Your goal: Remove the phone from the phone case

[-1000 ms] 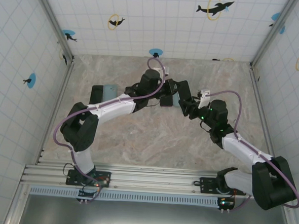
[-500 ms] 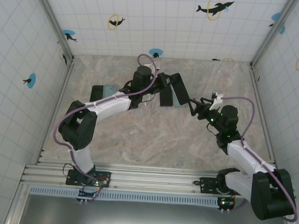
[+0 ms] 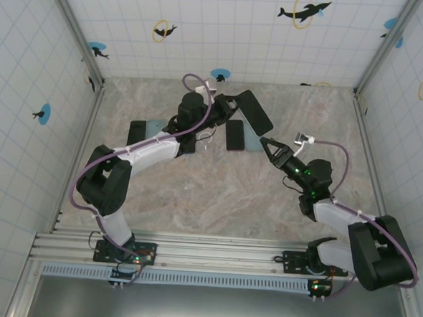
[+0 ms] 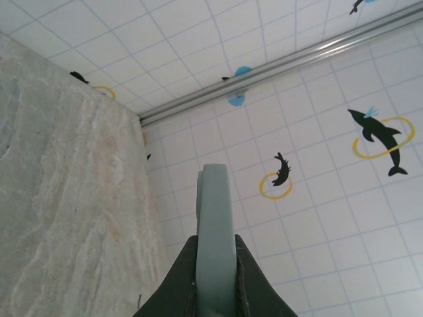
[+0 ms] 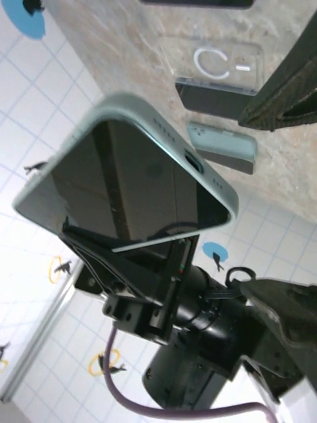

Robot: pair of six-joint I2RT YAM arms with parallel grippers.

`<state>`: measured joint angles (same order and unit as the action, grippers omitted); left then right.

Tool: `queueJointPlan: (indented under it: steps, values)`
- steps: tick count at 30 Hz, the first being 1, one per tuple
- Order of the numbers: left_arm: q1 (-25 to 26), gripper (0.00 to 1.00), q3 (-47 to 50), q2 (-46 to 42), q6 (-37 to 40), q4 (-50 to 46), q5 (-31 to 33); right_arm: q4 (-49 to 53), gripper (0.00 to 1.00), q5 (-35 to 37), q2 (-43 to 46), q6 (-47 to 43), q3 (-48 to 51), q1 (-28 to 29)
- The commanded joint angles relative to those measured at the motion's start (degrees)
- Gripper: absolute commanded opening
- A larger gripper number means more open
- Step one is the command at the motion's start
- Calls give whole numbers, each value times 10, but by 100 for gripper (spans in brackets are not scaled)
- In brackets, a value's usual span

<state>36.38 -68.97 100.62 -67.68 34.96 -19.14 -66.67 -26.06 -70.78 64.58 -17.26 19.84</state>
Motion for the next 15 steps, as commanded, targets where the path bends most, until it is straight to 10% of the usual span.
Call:
queueJointPlan:
  steps: [1, 15]
  values:
    - [5, 4, -4, -22, -35, 79, -13, -110, 51, -1, -27, 72, -26, 12]
    - [8, 4, -5, -18, -56, 100, -25, -172, 26, -3, -73, 106, -51, 14]
